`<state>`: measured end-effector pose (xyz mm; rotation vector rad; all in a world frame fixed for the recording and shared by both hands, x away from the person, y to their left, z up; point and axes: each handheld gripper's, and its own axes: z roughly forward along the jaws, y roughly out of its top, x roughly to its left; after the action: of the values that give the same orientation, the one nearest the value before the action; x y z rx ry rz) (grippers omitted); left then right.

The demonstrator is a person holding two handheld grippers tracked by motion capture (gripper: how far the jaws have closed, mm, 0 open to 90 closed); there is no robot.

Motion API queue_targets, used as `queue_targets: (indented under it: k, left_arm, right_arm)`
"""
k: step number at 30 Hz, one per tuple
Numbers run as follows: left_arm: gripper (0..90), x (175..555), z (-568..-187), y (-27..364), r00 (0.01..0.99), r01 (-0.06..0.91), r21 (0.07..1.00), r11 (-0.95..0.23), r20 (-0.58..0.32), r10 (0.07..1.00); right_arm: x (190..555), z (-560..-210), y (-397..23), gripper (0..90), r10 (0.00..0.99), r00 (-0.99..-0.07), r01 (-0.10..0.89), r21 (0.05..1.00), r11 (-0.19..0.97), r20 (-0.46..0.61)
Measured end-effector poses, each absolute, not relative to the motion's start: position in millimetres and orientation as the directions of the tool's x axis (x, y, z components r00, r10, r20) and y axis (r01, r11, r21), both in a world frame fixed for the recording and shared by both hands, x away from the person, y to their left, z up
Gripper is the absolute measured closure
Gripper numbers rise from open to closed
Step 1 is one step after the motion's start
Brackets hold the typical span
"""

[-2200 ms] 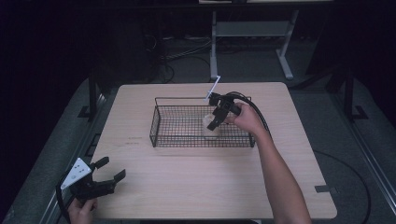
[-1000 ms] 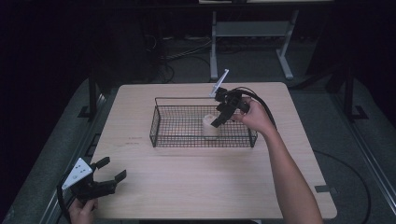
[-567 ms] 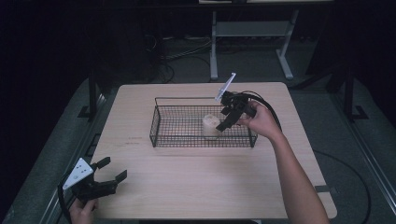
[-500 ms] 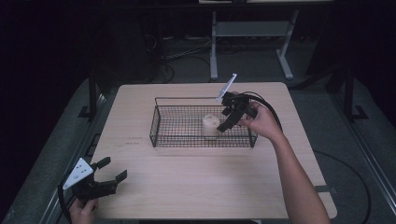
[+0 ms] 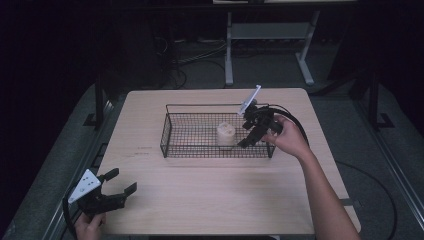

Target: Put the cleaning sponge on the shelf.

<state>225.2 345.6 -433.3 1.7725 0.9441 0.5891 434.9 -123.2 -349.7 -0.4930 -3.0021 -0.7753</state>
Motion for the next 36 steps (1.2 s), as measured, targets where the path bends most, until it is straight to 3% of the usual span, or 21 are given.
queue_targets:
  k: [36]
  left_arm:
    - [13.9,226,-434,343,0.58,0.33,0.923,-0.2,-0.031,0.814]
  right_arm:
    - [386,-358,-142,17.0,0.272,-0.961,0.256,0.496,0.829,0.042]
